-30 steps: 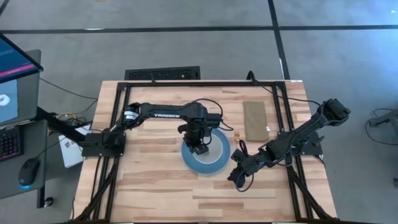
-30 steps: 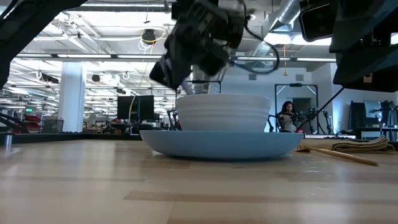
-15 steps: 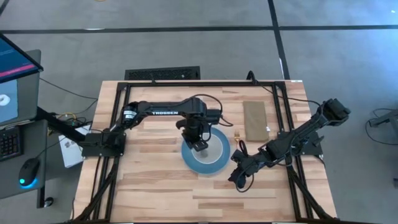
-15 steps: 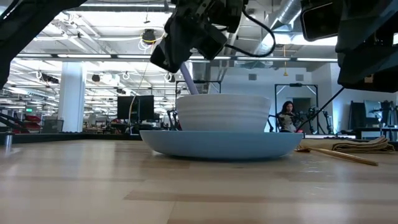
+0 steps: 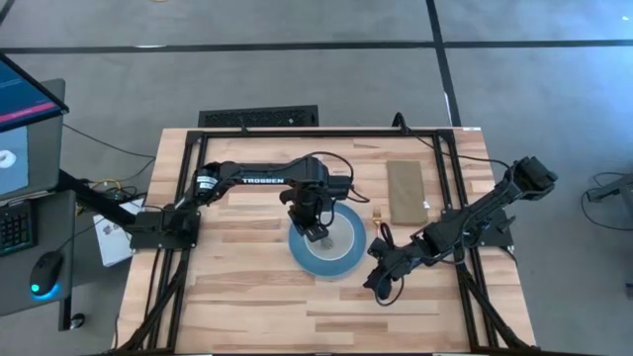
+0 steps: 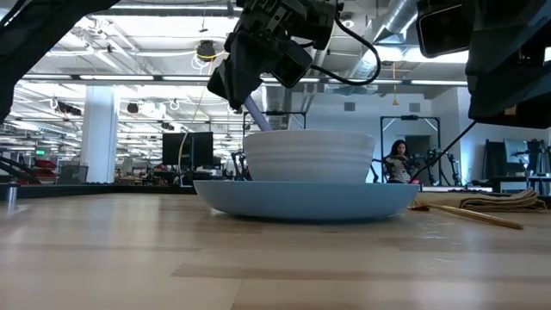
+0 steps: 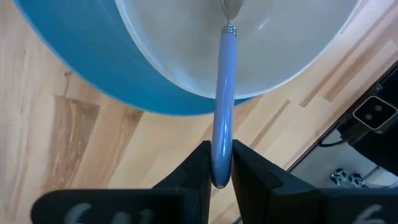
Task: Set table place
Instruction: Place the small silver tool inside the white bowl, then return to Home Position
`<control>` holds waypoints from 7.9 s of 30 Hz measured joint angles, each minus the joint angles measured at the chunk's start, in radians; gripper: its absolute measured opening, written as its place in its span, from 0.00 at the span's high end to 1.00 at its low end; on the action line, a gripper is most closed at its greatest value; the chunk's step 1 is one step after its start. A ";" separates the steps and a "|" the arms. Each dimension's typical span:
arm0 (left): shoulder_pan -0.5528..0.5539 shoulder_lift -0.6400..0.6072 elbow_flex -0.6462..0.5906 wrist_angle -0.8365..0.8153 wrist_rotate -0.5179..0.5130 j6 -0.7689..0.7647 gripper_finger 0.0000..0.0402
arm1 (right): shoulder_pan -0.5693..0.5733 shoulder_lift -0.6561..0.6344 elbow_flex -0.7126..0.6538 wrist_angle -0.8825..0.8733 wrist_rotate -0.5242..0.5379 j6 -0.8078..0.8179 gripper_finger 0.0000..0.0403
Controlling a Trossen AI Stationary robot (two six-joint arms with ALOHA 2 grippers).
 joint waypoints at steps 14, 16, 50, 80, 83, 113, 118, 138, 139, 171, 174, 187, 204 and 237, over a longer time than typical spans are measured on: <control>-0.011 0.000 -0.001 0.000 -0.098 -0.017 0.88 | 0.000 0.000 0.000 -0.013 0.000 0.000 0.52; -0.011 0.000 -0.001 0.000 -0.106 -0.016 0.86 | 0.000 0.000 0.000 -0.016 0.000 0.000 0.52; 0.012 0.000 -0.001 0.000 -0.159 -0.012 0.44 | 0.000 0.000 0.000 -0.090 0.000 -0.001 0.52; -0.045 -0.827 -0.073 0.174 -1.161 0.087 0.44 | -0.401 -0.769 0.001 -0.142 0.650 -0.869 0.55; -0.046 -0.956 -0.235 0.296 -1.163 0.140 0.44 | -0.471 -0.844 0.001 -0.160 0.645 -0.978 0.55; -0.043 -2.191 -1.796 1.293 -1.206 0.275 0.44 | -0.658 -1.191 -0.619 0.279 0.575 -0.938 0.58; -0.043 -2.197 -1.824 1.295 -1.226 0.278 0.44 | -0.632 -1.339 -0.657 0.230 0.576 -0.950 0.58; -0.043 -2.196 -2.000 1.383 -1.238 0.166 0.44 | -0.623 -1.409 -0.658 -0.026 0.602 -0.914 0.58; -0.043 -2.197 -2.001 1.384 -1.251 0.171 0.44 | -0.623 -1.409 -0.658 -0.035 0.602 -0.914 0.58; -0.043 -2.196 -2.002 1.371 -1.234 0.187 0.44 | -0.623 -1.409 -0.658 -0.059 0.601 -0.914 0.57; -0.043 -2.196 -2.002 1.370 -1.234 0.187 0.44 | -0.623 -1.409 -0.658 -0.059 0.601 -0.914 0.57; -0.043 -2.196 -2.002 1.369 -1.233 0.187 0.44 | -0.623 -1.409 -0.658 -0.059 0.601 -0.914 0.58; -0.043 -2.196 -2.003 1.369 -1.233 0.187 0.44 | -0.623 -1.409 -0.658 -0.059 0.601 -0.914 0.58; -0.043 -2.196 -2.003 1.370 -1.233 0.187 0.44 | -0.623 -1.409 -0.658 -0.059 0.601 -0.914 0.58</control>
